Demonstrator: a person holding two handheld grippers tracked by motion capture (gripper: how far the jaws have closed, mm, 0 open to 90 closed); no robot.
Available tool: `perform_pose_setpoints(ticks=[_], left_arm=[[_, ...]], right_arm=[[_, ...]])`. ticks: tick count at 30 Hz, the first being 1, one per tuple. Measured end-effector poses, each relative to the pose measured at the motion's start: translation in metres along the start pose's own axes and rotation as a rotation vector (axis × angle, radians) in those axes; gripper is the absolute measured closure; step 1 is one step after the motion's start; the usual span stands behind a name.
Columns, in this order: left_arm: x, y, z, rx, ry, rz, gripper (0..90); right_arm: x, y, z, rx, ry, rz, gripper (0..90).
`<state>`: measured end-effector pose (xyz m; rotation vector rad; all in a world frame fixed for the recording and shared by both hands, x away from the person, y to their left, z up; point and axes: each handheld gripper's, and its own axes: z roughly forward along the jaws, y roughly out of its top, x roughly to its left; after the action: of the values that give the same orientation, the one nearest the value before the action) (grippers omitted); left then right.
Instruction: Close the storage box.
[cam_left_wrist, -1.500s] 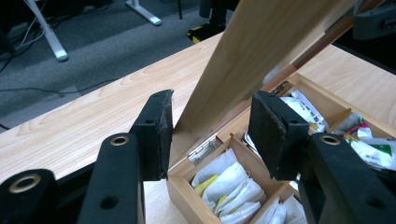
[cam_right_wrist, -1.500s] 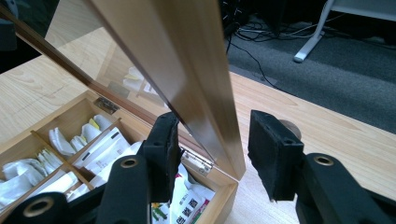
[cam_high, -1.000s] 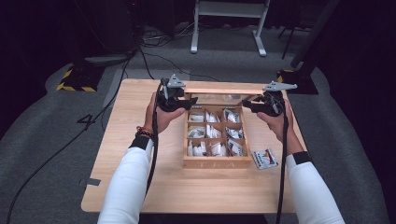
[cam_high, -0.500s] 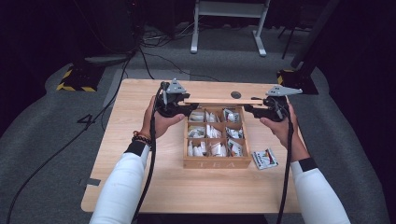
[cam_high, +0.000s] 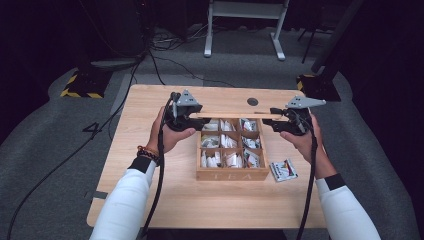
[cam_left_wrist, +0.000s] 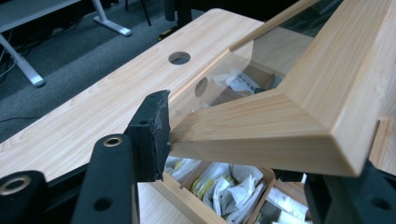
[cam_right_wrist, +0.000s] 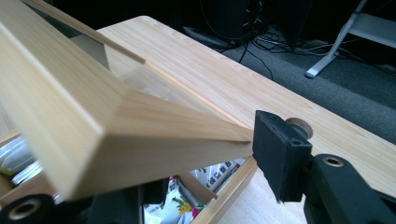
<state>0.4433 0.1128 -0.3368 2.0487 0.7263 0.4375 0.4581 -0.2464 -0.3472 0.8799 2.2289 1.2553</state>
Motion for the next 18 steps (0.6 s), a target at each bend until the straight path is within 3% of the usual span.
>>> perform_pose_setpoints(ticks=[6, 13, 18], left_arm=[[-0.006, -0.004, -0.002, 0.014, 0.004, 0.024, 44.7], [-0.01, -0.012, -0.002, 0.038, 0.013, 0.001, 36.3], [-0.013, -0.016, -0.005, 0.039, 0.009, 0.029, 36.1]], right_arm=[[0.004, -0.004, -0.006, 0.005, 0.005, -0.019, 44.6], [0.008, -0.011, -0.008, 0.018, 0.007, -0.033, 41.8], [0.012, -0.015, -0.012, 0.012, -0.001, -0.059, 40.5]])
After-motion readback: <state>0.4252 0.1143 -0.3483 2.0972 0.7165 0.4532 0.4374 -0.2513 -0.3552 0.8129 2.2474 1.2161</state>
